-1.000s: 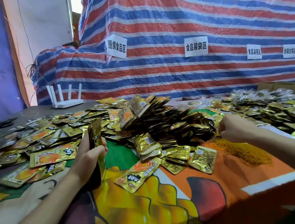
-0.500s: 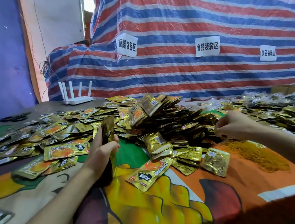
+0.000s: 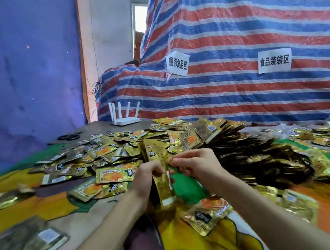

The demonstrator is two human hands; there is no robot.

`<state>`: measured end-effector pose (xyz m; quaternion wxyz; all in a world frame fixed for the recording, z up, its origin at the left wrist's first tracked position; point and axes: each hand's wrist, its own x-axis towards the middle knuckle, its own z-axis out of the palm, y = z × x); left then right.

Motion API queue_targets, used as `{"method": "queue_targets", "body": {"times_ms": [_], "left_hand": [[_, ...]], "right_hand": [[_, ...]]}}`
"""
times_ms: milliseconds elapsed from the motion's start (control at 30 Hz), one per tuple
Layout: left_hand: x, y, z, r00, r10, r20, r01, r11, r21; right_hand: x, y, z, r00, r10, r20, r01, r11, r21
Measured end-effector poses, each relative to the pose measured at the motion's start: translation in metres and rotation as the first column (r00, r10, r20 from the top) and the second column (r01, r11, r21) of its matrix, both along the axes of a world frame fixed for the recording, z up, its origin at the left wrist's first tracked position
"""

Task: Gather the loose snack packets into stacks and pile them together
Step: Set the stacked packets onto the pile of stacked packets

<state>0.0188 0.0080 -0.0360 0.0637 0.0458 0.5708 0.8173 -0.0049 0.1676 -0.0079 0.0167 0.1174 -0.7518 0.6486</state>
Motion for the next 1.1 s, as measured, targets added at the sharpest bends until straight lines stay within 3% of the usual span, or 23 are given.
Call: {"method": "queue_targets", "body": {"times_ms": [100, 267, 367, 467, 533, 600, 700, 767, 933, 1033, 1100], "left_hand": [[-0.003, 0.002, -0.002, 0.991, 0.131, -0.015, -0.132, 0.988, -0.075], [-0.008, 0.002, 0.0, 0.967, 0.251, -0.039, -0.253, 0.964, -0.08], [-0.01, -0.002, 0.001, 0.983, 0.18, 0.019, -0.181, 0.983, 0.044], [-0.009, -0.006, 0.001, 0.999, 0.029, 0.044, -0.037, 0.982, 0.187], [-0.009, -0.007, 0.002, 0.999, -0.033, 0.021, 0.028, 0.973, 0.227], [-0.008, -0.008, 0.002, 0.997, -0.083, -0.007, 0.082, 0.965, 0.248], [-0.006, -0.007, 0.003, 0.982, -0.184, -0.049, 0.191, 0.935, 0.298], [-0.004, -0.005, 0.004, 0.959, -0.27, -0.083, 0.282, 0.91, 0.303], [-0.004, -0.006, 0.005, 0.921, -0.362, -0.141, 0.389, 0.851, 0.354], [-0.005, -0.006, 0.003, 0.89, -0.43, -0.15, 0.455, 0.821, 0.345], [-0.007, -0.007, 0.0, 0.915, -0.386, -0.118, 0.403, 0.862, 0.308]], "right_hand": [[-0.007, -0.009, -0.017, 0.986, -0.113, -0.123, 0.118, 0.993, 0.032], [-0.009, -0.011, -0.031, 0.943, -0.104, -0.315, 0.135, 0.988, 0.077], [-0.014, -0.006, -0.031, 0.934, -0.108, -0.34, 0.172, 0.971, 0.163], [-0.014, 0.003, -0.03, 0.98, -0.007, -0.197, 0.072, 0.943, 0.326], [-0.012, 0.008, -0.025, 0.987, 0.16, -0.022, -0.154, 0.974, 0.169], [-0.009, 0.015, -0.018, 0.946, 0.315, 0.073, -0.304, 0.943, -0.135], [-0.007, 0.022, -0.013, 0.878, 0.472, 0.08, -0.378, 0.786, -0.488], [-0.005, 0.022, -0.012, 0.851, 0.523, 0.046, -0.385, 0.682, -0.622], [-0.005, 0.019, -0.011, 0.862, 0.505, -0.044, -0.374, 0.575, -0.728], [-0.005, 0.015, -0.013, 0.867, 0.498, -0.022, -0.402, 0.671, -0.623], [-0.004, 0.013, -0.016, 0.889, 0.457, -0.013, -0.407, 0.779, -0.478]]}}
